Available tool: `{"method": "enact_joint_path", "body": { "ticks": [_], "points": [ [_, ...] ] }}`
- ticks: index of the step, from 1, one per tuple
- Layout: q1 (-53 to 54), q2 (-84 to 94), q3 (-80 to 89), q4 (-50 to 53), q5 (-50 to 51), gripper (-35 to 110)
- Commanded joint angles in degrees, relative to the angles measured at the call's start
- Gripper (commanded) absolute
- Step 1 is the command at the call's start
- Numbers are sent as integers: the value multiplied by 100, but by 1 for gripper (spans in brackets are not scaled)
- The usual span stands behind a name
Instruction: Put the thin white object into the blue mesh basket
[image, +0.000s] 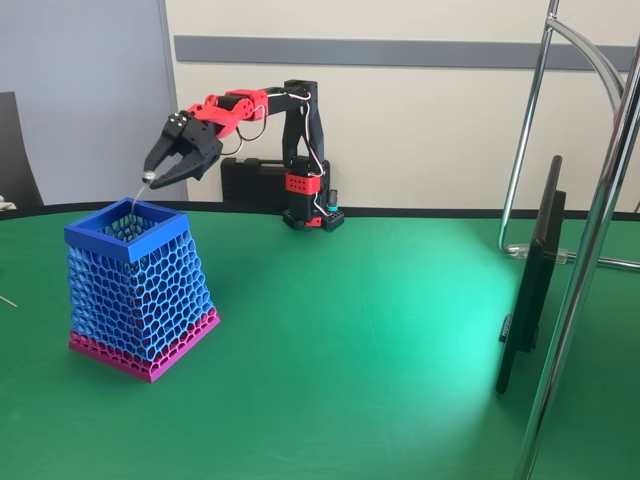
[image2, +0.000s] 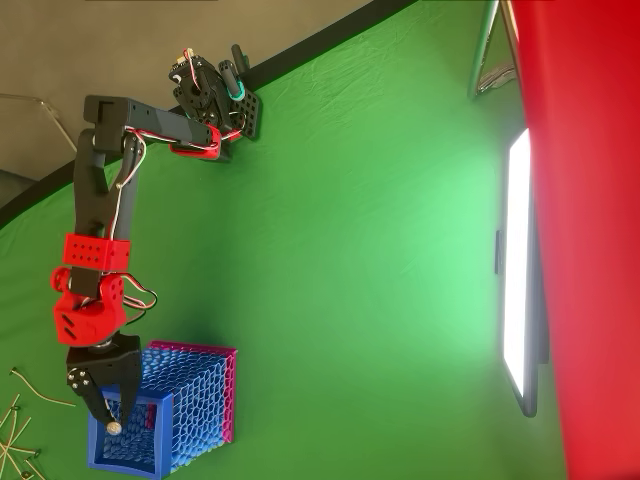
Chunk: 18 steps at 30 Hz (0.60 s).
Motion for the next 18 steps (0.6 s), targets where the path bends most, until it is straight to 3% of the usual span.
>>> {"method": "enact_joint_path", "body": {
  "ticks": [1, 11, 18],
  "points": [
    [176, 580, 255, -272, -185, 13],
    [404, 1705, 1723, -914, -729, 12],
    [26, 2742, 2944, -712, -1784, 0]
  ]
}}
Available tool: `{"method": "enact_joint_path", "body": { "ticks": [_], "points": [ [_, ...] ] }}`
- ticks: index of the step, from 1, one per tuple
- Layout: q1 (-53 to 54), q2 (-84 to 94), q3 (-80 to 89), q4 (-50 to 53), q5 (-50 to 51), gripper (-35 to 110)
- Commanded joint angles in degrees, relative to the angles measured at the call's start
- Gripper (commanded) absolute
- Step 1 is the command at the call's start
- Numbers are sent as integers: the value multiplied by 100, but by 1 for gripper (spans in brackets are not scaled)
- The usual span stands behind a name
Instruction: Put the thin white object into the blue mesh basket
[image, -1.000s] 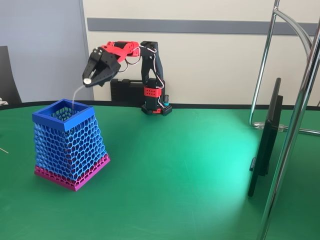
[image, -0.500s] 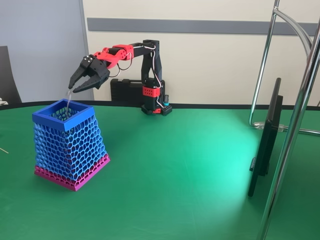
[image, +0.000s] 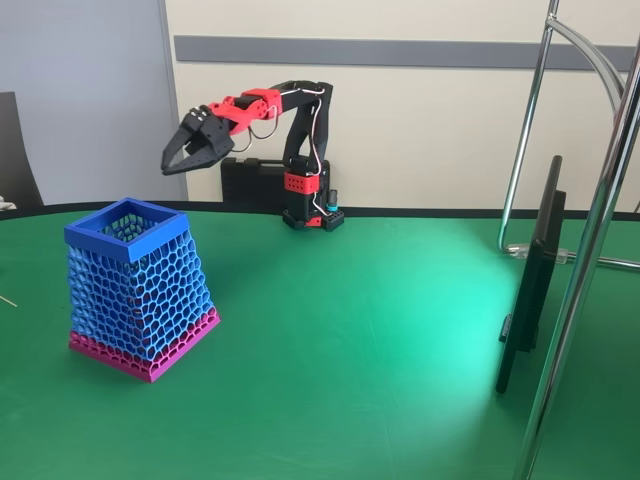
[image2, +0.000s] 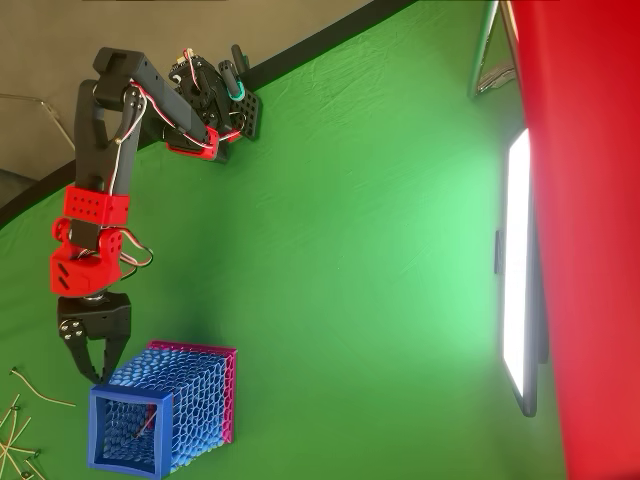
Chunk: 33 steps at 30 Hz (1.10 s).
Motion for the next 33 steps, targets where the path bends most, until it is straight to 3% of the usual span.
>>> {"method": "enact_joint_path", "body": {
  "ticks": [1, 24, 33],
  "points": [
    [-220, 633, 413, 88, -483, 0],
    [-2909, 5493, 4605, 2408, -4245, 0],
    [-3234, 7031, 6073, 2751, -4632, 0]
  ]
}}
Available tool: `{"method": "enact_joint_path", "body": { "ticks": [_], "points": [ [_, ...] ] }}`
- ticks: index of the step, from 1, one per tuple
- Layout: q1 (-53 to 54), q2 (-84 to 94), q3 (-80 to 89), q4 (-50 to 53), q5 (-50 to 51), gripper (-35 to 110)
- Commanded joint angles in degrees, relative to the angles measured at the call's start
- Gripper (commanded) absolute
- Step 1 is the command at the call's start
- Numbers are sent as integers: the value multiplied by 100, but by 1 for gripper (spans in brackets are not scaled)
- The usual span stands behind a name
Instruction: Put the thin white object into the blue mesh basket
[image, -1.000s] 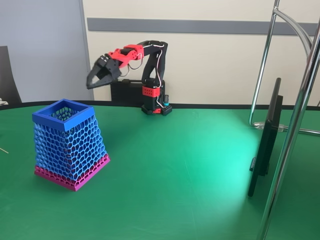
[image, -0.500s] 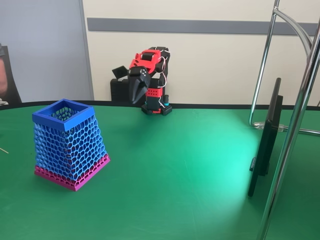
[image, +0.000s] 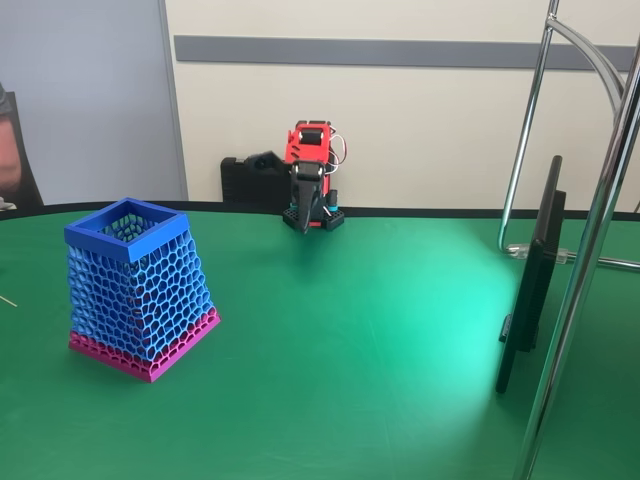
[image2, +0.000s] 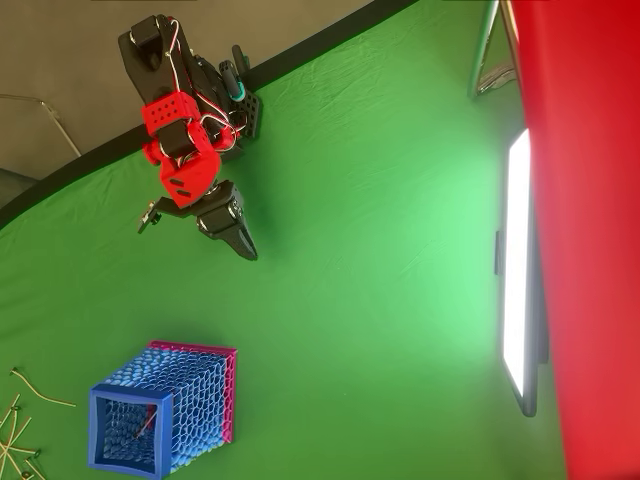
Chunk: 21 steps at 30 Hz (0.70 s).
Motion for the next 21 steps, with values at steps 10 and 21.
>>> {"method": "enact_joint_path", "body": {
  "ticks": [10, 21],
  "points": [
    [-141, 1143, 396, 835, 35, 1],
    [-149, 1151, 396, 853, 26, 1]
  ]
}}
